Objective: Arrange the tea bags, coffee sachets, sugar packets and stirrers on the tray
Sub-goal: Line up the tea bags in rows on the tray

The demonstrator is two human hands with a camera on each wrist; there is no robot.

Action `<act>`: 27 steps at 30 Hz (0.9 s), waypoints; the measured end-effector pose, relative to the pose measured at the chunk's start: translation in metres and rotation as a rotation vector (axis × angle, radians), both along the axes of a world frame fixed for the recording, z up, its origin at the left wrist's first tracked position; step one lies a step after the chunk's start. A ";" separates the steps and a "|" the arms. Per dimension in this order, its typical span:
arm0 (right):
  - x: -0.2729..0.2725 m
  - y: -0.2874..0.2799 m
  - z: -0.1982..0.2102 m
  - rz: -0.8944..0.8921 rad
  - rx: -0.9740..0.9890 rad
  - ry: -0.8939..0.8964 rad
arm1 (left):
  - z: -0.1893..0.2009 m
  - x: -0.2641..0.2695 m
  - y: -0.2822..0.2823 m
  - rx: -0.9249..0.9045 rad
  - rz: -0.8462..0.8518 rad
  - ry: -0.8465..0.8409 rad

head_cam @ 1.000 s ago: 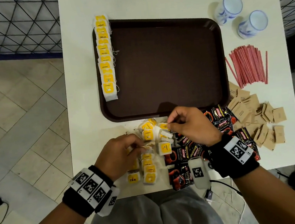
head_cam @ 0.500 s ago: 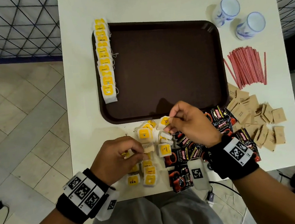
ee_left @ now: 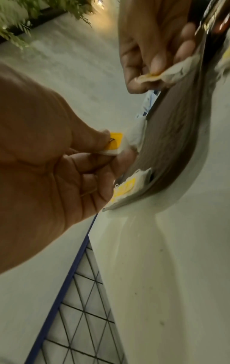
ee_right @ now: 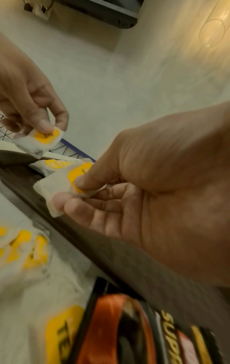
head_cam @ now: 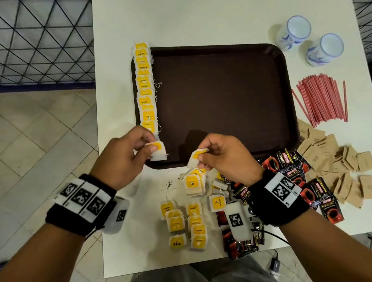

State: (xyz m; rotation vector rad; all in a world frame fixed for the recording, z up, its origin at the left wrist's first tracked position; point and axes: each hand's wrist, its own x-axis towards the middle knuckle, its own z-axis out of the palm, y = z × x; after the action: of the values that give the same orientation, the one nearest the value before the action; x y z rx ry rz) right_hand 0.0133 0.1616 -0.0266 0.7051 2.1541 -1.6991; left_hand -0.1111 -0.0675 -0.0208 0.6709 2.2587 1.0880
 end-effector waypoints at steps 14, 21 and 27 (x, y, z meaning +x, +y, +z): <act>-0.067 -0.052 -0.019 0.152 0.080 0.046 | -0.027 -0.047 0.015 -0.079 -0.094 0.182; -0.078 -0.061 -0.022 0.159 0.166 0.035 | -0.035 -0.051 0.014 -0.091 -0.072 0.252; -0.080 -0.065 -0.028 0.154 0.210 0.048 | -0.036 -0.050 0.006 -0.056 -0.057 0.239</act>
State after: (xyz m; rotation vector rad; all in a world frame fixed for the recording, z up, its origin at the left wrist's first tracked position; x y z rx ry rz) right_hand -0.0665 0.0962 -0.0547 0.5389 2.3776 -1.4412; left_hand -0.1606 -0.0613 -0.0564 0.8761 2.4438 0.9568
